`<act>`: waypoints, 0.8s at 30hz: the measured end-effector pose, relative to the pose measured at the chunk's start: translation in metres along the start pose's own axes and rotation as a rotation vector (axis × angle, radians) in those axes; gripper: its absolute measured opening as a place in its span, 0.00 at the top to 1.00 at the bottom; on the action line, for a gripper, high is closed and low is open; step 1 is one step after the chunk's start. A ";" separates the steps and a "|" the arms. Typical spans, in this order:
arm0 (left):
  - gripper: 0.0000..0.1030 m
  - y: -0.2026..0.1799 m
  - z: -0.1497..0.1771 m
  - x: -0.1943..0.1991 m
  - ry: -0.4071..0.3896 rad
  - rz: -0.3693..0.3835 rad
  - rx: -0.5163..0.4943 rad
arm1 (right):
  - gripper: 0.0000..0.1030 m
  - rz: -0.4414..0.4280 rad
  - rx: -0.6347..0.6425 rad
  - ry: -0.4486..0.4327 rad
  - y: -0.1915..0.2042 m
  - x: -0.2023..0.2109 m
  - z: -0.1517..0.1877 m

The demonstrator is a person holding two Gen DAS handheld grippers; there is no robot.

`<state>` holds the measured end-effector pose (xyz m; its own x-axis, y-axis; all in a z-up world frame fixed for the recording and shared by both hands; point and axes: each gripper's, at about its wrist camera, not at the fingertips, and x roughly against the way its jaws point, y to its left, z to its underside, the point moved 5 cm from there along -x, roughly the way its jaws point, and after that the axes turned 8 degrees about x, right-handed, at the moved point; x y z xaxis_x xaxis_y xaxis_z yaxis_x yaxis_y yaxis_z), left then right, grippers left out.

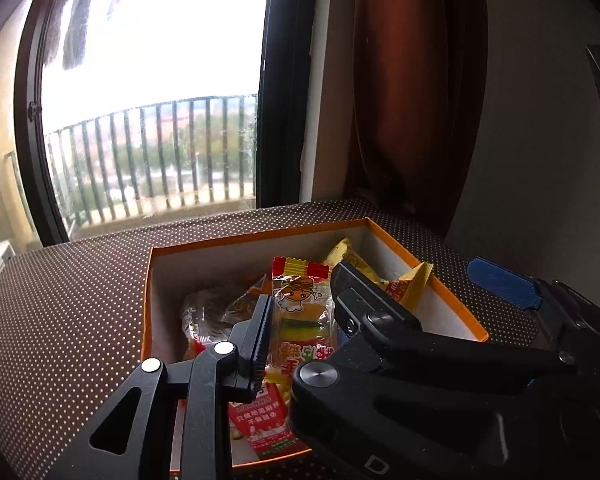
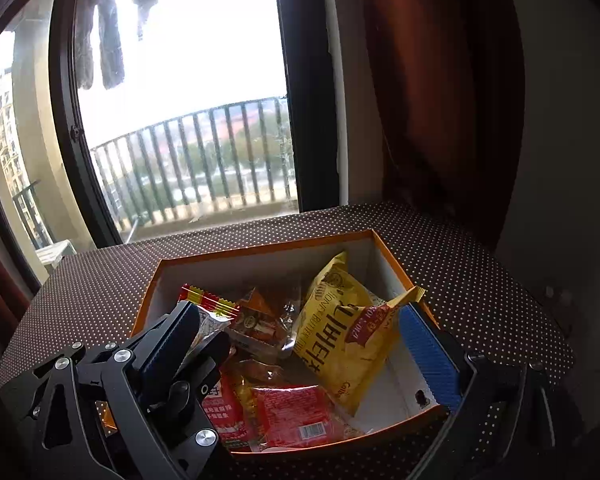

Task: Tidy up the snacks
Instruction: 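Lower the candy packet into the box and open the left tool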

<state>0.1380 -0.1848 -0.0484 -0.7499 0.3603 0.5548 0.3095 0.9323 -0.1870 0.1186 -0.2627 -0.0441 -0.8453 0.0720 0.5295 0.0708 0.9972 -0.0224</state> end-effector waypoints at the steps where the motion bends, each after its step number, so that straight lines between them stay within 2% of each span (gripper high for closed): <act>1: 0.70 0.000 0.000 -0.001 -0.007 -0.008 -0.011 | 0.02 -0.001 -0.008 0.004 0.000 -0.002 0.002; 4: 0.70 -0.001 0.000 -0.001 -0.038 -0.028 -0.032 | 0.02 -0.027 -0.030 -0.013 -0.003 -0.004 0.006; 9: 0.70 -0.001 0.001 -0.004 -0.030 0.004 -0.034 | 0.02 -0.025 -0.051 -0.027 -0.007 -0.006 0.008; 15: 0.69 -0.001 0.002 -0.013 -0.007 0.007 -0.045 | 0.02 -0.029 -0.049 -0.021 -0.007 -0.015 0.006; 20: 0.68 0.004 0.006 -0.030 0.048 -0.007 -0.028 | 0.02 -0.021 -0.061 0.019 -0.011 -0.033 0.009; 22: 0.58 0.006 0.011 -0.037 0.087 -0.012 -0.015 | 0.02 -0.011 -0.043 0.036 -0.011 -0.039 0.011; 24: 0.18 0.006 0.015 -0.043 0.120 -0.004 -0.023 | 0.02 0.012 -0.017 0.056 -0.011 -0.045 0.013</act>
<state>0.1632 -0.1942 -0.0852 -0.6764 0.3492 0.6484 0.3210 0.9322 -0.1672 0.1488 -0.2769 -0.0786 -0.8135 0.0821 0.5758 0.0898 0.9958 -0.0152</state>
